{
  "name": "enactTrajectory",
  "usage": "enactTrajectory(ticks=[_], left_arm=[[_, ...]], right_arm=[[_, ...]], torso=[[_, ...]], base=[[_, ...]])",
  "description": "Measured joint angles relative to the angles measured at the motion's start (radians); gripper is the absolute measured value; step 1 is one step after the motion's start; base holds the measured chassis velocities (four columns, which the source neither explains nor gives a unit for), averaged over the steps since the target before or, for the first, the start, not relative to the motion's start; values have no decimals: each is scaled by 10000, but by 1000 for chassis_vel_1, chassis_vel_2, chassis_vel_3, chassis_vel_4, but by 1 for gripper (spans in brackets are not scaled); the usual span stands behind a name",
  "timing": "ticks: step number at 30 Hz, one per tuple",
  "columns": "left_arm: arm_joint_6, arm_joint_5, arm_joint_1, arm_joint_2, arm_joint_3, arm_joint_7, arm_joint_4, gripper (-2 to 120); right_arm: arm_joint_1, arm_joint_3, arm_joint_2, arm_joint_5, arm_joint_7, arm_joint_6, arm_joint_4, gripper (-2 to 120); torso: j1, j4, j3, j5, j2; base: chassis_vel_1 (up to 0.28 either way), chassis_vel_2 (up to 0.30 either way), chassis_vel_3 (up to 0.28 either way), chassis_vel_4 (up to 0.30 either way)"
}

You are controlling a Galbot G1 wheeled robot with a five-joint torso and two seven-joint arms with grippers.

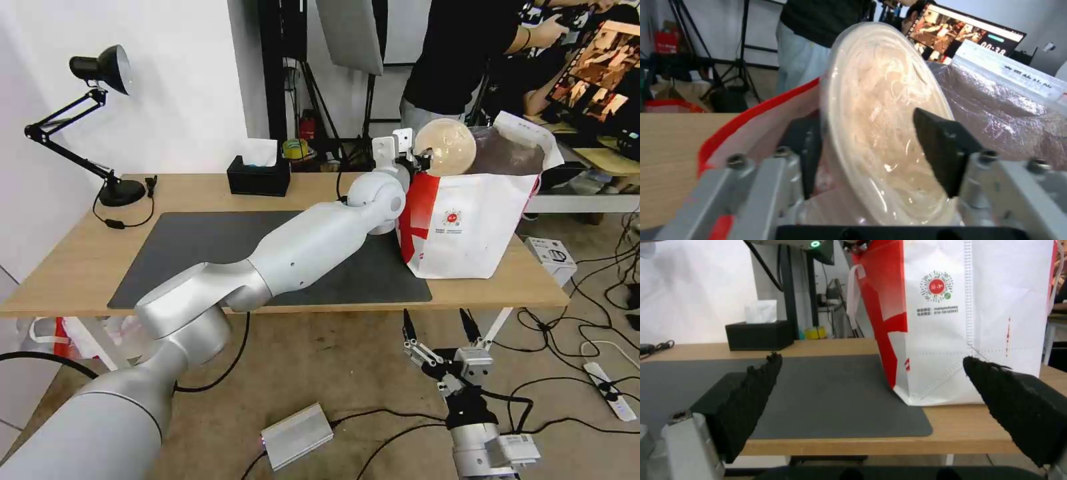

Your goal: Pick up the trash from the table and place it into the takeout bag.

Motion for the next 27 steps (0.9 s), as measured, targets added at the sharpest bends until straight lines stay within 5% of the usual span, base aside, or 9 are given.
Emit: enactTrajectory(ticks=[11, 27], left_arm=[[-9, 117, -206, -5, 129, 16, -5, 99], [-219, 1499, -682, 361, 1104, 336, -388, 100]], right_arm=[[1, 0, 0, 0, 0, 0, 0, 100], [0, 0, 0, 0, 0, 0, 0, 100]], torso=[[0, 0, 0, 0, 0], [0, 0, 0, 0, 0]], base=[[0, 0, 0, 0], [0, 0, 0, 0]])
